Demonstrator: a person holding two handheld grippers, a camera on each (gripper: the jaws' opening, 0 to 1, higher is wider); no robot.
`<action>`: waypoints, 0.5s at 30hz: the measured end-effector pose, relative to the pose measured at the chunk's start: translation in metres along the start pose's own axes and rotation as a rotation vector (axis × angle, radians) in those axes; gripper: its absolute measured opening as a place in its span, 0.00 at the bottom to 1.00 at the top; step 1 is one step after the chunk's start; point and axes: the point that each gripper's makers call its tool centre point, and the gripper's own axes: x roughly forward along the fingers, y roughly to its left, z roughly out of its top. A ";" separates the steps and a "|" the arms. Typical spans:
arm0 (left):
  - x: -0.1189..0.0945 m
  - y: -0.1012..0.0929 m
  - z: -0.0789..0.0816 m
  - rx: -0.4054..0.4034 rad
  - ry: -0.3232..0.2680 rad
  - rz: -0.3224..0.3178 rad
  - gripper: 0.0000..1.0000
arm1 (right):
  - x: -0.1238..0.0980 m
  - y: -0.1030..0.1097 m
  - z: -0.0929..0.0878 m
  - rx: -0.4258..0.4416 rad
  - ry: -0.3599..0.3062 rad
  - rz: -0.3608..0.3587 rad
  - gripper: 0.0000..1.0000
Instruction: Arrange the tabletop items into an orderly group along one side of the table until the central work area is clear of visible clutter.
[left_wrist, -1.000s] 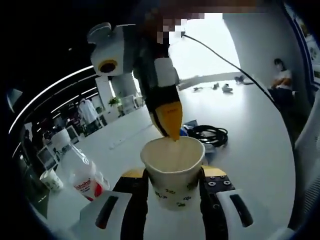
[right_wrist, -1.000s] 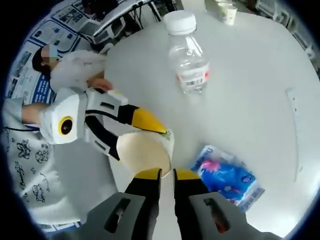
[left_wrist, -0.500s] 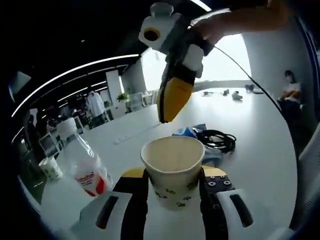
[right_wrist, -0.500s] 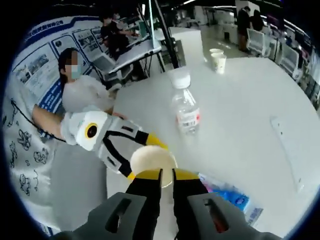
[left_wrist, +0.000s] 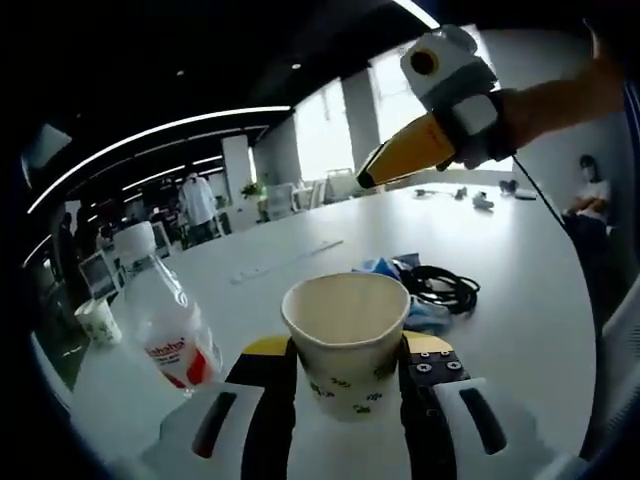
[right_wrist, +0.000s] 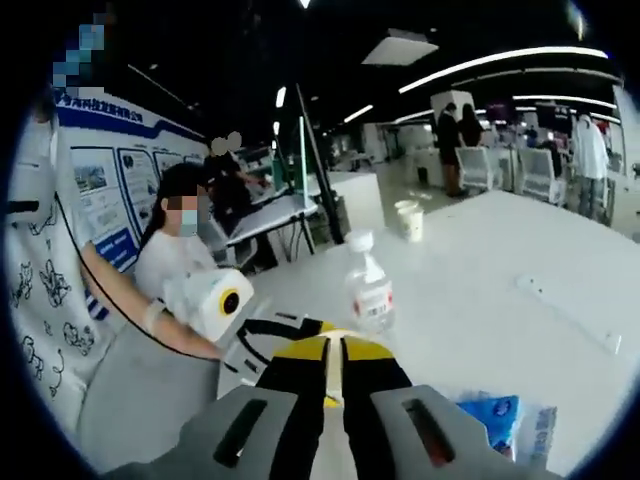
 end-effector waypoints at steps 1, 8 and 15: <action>0.001 0.000 0.000 -0.002 -0.002 0.003 0.37 | -0.001 0.002 0.000 0.007 -0.018 -0.002 0.02; 0.006 0.011 0.002 -0.032 -0.018 0.037 0.37 | -0.022 0.004 -0.002 0.139 -0.160 -0.096 0.04; 0.005 0.030 0.002 -0.075 -0.040 0.135 0.37 | -0.044 0.012 -0.017 0.201 -0.222 -0.140 0.06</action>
